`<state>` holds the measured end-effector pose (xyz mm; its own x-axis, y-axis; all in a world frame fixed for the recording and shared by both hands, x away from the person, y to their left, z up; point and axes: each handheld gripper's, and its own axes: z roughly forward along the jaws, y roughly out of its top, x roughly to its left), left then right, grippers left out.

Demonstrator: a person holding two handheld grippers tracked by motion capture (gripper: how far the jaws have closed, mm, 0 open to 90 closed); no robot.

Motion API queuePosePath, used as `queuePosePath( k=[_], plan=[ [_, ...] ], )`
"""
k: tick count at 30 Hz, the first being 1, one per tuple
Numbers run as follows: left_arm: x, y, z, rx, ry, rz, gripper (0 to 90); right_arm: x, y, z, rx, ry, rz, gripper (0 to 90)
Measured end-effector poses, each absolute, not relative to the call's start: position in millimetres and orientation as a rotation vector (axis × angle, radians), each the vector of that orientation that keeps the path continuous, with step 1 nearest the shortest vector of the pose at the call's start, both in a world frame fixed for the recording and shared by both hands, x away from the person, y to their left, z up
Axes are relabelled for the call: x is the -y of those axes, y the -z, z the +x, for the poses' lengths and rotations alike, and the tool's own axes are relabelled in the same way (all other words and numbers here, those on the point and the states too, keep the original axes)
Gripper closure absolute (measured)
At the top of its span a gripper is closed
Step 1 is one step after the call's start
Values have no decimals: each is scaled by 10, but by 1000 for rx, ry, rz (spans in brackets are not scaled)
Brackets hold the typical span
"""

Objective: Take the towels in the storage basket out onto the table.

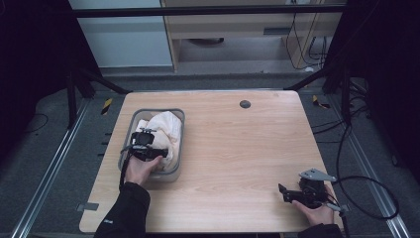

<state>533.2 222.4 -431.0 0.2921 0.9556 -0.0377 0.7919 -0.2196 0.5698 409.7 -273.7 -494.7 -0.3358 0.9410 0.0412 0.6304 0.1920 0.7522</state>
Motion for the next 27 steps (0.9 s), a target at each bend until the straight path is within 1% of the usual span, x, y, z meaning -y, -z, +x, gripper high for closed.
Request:
queuePosePath(
  k=[6, 7, 8, 11, 18, 27],
  plan=[
    [-2224, 4306, 5322, -1563, -452, 2073, 466, 2735, 4945, 4095, -2045, -967, 1471, 82],
    [-2229, 4306, 5316, -1559, -454, 2073, 466, 2737, 4945, 4096, -2046, -967, 1469, 83],
    [-2237, 4305, 5304, -1556, -461, 2066, 488, 2737, 4946, 4097, -2047, -969, 1470, 86],
    [-2241, 4301, 5289, -1552, -468, 2053, 511, 2737, 4947, 4097, -2052, -965, 1467, 89],
    [-2320, 4203, 5232, -1510, -480, 1997, 535, 2733, 4954, 4099, -2054, -967, 1456, 111],
    [-2446, 3844, 5095, -1433, -526, 1883, 557, 2738, 4955, 4097, -2051, -973, 1448, 125]
  ],
)
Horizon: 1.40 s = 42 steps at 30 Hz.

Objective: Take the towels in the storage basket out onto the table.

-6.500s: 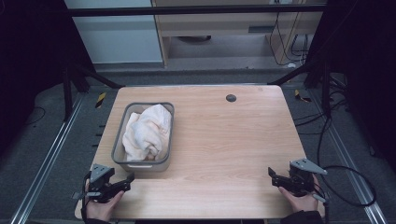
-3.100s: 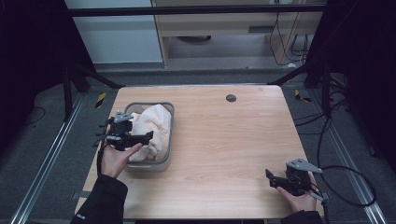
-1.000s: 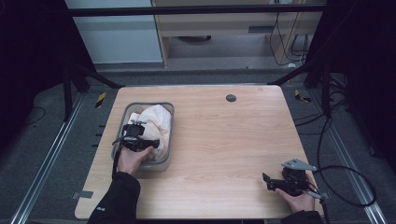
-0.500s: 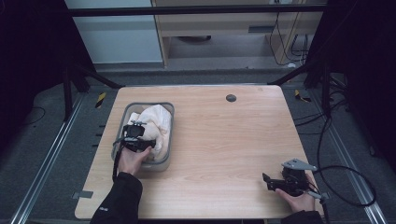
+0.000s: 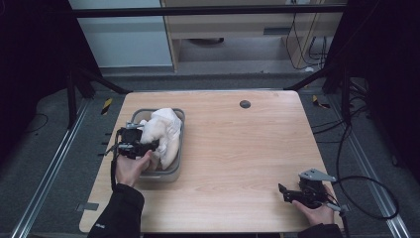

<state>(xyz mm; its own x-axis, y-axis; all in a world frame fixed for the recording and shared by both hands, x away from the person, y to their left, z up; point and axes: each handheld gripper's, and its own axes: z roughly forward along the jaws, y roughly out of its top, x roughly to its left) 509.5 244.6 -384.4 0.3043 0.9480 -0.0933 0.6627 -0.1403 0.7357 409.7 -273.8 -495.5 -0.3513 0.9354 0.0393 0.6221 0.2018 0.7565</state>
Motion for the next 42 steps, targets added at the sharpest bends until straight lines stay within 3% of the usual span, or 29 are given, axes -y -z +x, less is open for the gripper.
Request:
queuePosePath(
  k=[20, 42],
  plan=[
    [-2610, 3214, 4844, -1298, -570, 1742, 558, 2740, 4950, 4094, -2045, -982, 1441, 127],
    [-2258, 2729, 4659, -1125, -555, 1778, 555, 2742, 4939, 4087, -2035, -986, 1449, 128]
  ],
)
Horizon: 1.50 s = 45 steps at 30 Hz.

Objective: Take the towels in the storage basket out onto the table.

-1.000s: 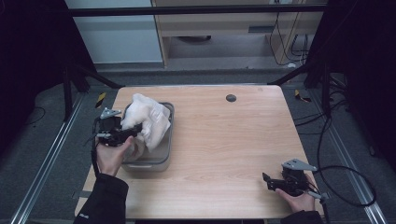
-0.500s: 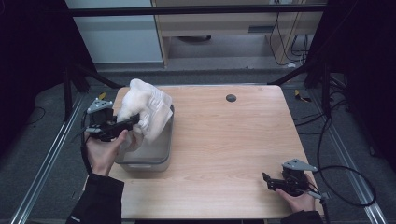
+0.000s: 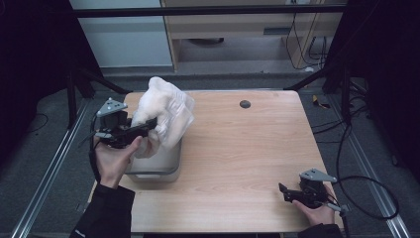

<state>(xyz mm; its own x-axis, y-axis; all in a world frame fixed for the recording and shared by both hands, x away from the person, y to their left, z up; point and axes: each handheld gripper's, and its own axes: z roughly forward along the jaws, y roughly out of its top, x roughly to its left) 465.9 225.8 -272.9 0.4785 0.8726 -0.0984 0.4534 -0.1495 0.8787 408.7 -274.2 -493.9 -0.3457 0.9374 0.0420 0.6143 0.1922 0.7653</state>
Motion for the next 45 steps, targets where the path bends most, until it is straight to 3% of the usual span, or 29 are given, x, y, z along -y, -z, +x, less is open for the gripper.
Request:
queuePosePath(
  k=[22, 45],
  plan=[
    [-1713, 2546, 4635, -987, -508, 1823, 553, 2751, 4933, 4082, -2026, -988, 1432, 128],
    [-1061, 2757, 4669, -885, -408, 1913, 551, 2756, 4923, 4074, -2023, -995, 1438, 128]
  ],
)
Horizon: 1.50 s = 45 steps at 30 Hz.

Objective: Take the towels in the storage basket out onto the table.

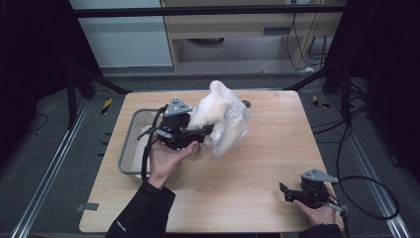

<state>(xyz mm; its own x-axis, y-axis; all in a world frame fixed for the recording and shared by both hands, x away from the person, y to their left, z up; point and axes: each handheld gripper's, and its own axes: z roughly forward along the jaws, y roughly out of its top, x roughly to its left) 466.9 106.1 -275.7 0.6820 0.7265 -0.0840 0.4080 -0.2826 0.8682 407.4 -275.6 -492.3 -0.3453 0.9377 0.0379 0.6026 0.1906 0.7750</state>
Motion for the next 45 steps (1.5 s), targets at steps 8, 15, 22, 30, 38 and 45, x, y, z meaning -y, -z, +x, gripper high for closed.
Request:
queuePosePath(
  k=[8, 15, 22, 30, 38, 45],
  plan=[
    [-859, 2933, 4708, -863, -362, 1946, 551, 2762, 4924, 4076, -2021, -990, 1431, 128],
    [-707, 3086, 4743, -852, -326, 1965, 551, 2765, 4925, 4078, -2023, -989, 1429, 128],
    [-582, 3237, 4769, -841, -319, 1992, 550, 2773, 4927, 4081, -2022, -990, 1418, 128],
    [-491, 3415, 4831, -848, -295, 2011, 550, 2774, 4927, 4083, -2022, -991, 1423, 128],
    [-408, 3600, 4881, -859, -266, 2028, 550, 2780, 4926, 4082, -2020, -988, 1422, 128],
    [-363, 3780, 4909, -879, -258, 2042, 550, 2786, 4925, 4082, -2020, -982, 1413, 128]
  ],
)
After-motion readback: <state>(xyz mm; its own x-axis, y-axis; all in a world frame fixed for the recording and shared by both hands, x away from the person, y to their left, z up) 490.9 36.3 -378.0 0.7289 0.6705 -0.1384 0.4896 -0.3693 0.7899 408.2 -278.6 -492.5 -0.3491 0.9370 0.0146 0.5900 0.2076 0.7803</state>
